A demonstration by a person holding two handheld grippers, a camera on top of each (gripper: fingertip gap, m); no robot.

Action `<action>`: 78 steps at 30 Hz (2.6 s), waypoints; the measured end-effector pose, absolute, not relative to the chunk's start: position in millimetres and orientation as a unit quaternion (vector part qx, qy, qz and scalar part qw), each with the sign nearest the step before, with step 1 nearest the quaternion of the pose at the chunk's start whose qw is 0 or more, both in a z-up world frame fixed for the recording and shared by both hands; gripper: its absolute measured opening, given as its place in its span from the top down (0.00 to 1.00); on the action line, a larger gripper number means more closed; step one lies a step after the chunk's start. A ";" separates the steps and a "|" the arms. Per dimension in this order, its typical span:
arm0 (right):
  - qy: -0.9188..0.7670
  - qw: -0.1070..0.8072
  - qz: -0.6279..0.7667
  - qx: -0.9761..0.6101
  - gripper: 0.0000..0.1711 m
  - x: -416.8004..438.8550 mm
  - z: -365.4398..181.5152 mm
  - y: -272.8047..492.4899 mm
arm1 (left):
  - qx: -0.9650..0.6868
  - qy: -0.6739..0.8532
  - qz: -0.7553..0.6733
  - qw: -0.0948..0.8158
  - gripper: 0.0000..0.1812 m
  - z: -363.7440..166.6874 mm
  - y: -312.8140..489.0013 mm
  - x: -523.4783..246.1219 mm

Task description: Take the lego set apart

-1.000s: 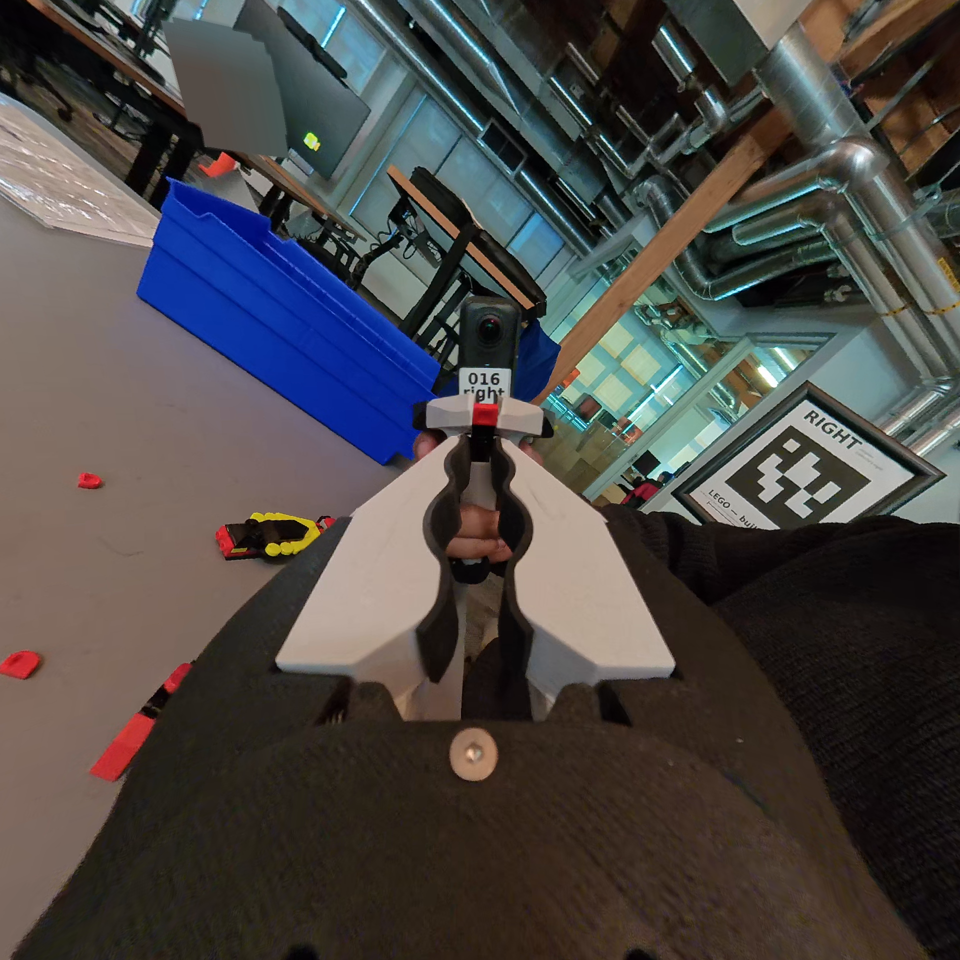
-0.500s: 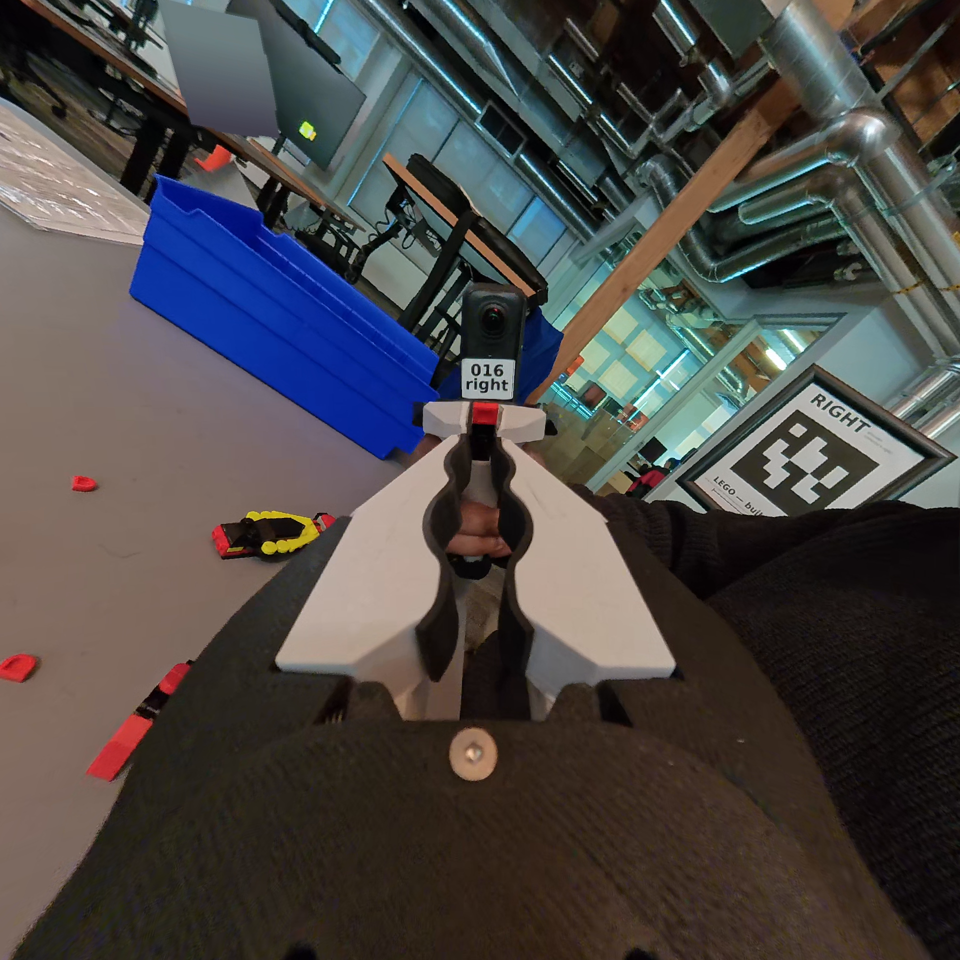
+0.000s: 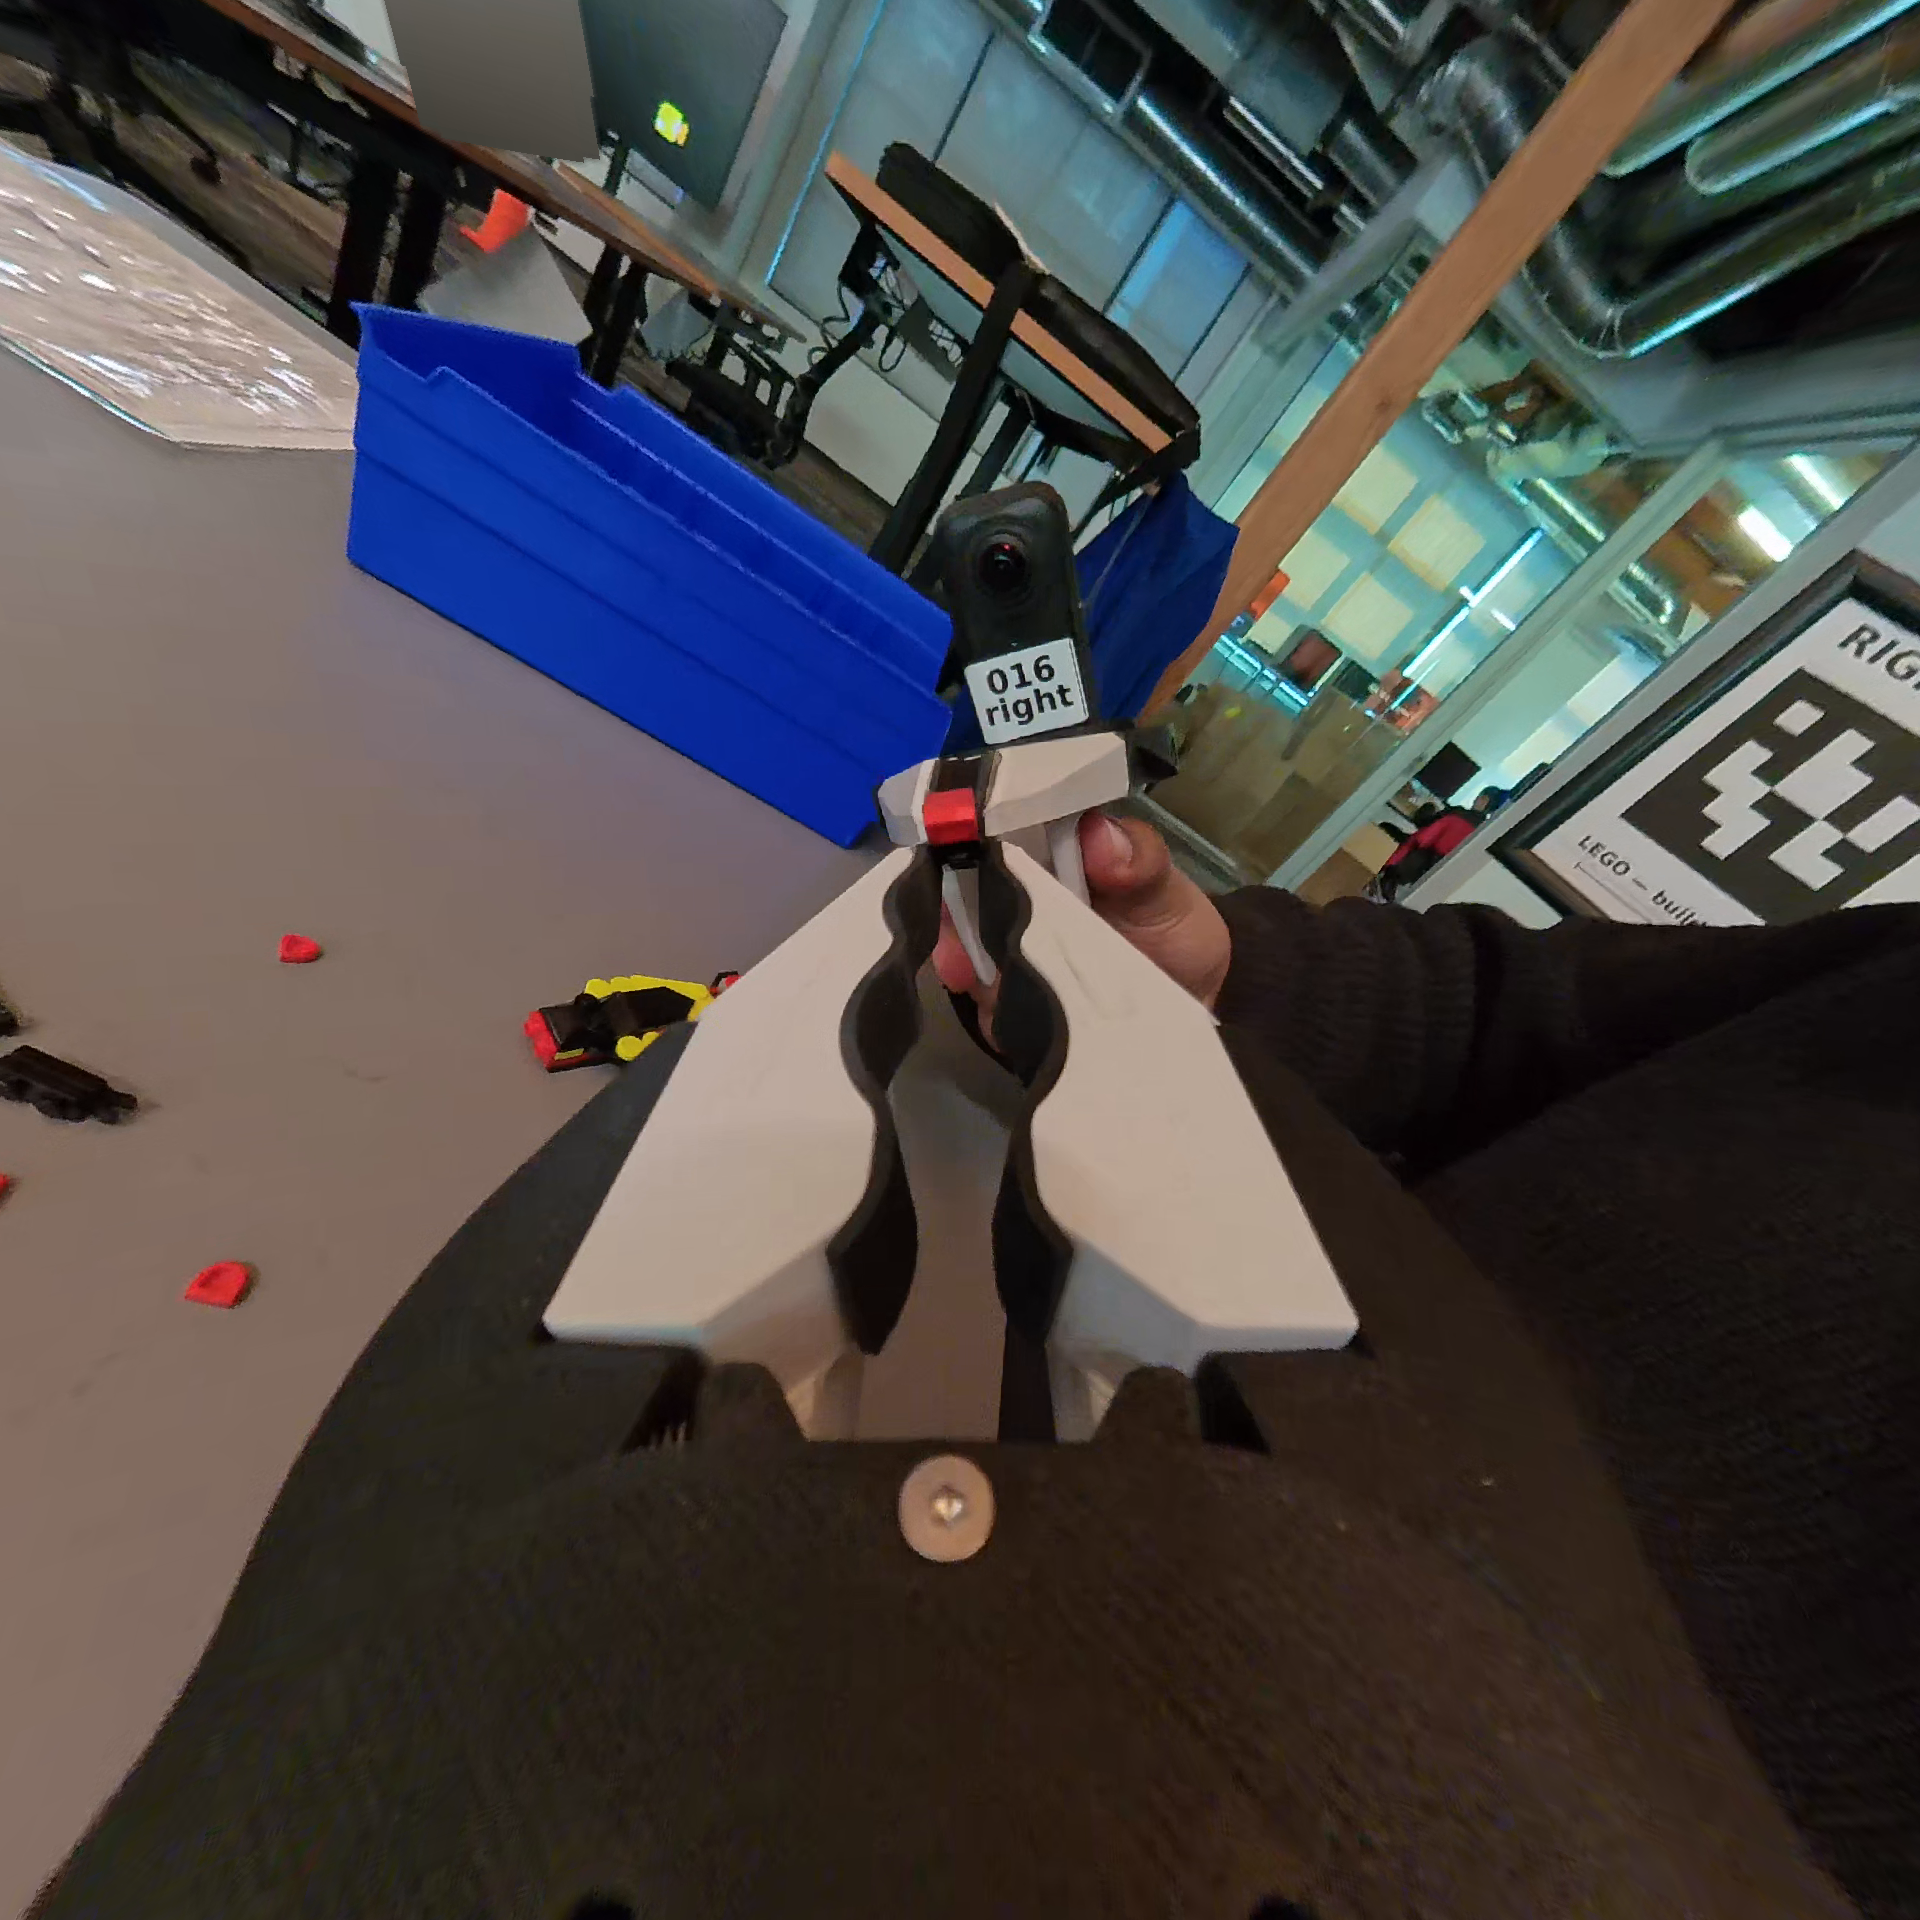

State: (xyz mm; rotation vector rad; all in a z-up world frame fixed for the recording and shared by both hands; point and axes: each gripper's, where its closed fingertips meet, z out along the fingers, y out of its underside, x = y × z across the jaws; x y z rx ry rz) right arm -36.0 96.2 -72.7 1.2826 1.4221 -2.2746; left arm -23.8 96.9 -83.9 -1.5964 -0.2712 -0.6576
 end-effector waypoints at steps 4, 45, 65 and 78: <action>0.452 0.097 -0.769 0.441 0.97 -36.0 -72.6 97.6 | -0.708 -0.108 -0.291 0.634 0.94 -85.5 96.8 -22.4; 0.464 0.018 -0.790 0.400 0.95 -30.4 -59.1 91.5 | -0.602 -0.151 -0.378 0.687 0.97 -62.7 90.8 -22.6; 0.499 0.012 -0.780 0.377 0.96 -27.2 -58.0 87.9 | -0.622 -0.137 -0.370 0.677 0.97 -64.1 91.5 -15.9; 0.460 0.026 -0.789 0.407 0.97 -30.6 -49.5 92.6 | -0.632 -0.135 -0.350 0.678 0.95 -60.6 94.7 -13.5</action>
